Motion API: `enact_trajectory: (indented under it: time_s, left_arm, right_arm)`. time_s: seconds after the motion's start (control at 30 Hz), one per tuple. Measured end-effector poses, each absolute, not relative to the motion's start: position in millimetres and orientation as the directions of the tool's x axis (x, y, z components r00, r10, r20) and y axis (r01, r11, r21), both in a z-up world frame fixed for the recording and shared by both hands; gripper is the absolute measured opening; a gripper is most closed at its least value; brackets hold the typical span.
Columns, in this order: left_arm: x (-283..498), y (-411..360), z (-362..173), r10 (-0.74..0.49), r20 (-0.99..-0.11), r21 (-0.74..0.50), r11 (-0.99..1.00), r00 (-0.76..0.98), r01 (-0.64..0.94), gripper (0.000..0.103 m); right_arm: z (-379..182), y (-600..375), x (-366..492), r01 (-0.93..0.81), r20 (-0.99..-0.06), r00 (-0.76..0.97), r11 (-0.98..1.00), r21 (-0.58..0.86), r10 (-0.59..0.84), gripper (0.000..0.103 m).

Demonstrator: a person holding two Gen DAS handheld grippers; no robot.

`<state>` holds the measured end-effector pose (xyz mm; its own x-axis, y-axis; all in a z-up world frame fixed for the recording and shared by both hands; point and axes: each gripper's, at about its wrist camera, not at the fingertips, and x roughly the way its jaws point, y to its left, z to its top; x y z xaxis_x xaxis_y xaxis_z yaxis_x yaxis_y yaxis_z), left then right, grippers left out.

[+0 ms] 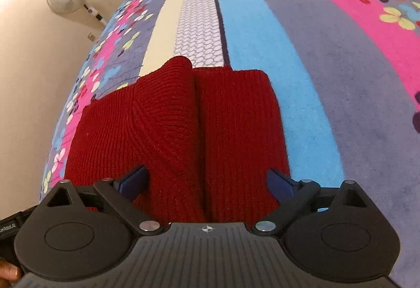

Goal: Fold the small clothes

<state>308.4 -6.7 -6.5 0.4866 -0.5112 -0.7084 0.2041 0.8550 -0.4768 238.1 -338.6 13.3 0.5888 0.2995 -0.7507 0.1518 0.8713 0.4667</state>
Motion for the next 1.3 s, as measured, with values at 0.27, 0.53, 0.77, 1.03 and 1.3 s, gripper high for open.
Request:
enact_trajectory:
  time_s: [0.27, 0.53, 0.77, 1.03, 1.3]
  left_arm:
    - [334.3, 0.3, -43.0, -0.624, -0.66, -0.647, 0.755, 0.418, 0.106, 0.103]
    - [337.0, -10.8, -37.1, -0.609, -0.643, -0.62, 0.77, 0.463, 0.152, 0.081]
    - [327.5, -6.6, 21.0, -0.551, -0.601, -0.481, 0.828, 0.579, 0.288, 0.063]
    - [333.5, 59.2, 51.6, -0.421, -0.633, -0.39, 0.898, 0.65, 0.203, 0.066]
    - [314.8, 53.9, 51.7, -0.099, -0.725, 0.005, 0.989, 0.681, 0.149, 0.078]
  right_arm:
    - [13.5, -334.1, 237.8, 0.137, -0.741, 0.6, 0.874, 0.466, 0.301, 0.094]
    - [24.2, -326.9, 234.8, 0.031, -0.676, 0.653, 0.88, 0.474, 0.341, 0.047]
    - [28.7, -324.1, 237.9, -0.025, -0.564, 0.72, 0.828, 0.561, 0.404, 0.027]
    - [32.0, -268.6, 259.9, -0.265, -0.42, 0.715, 0.772, 0.577, 0.559, 0.024]
    - [31.7, -262.0, 260.1, -0.192, -0.538, 0.713, 0.863, 0.467, 0.45, 0.058]
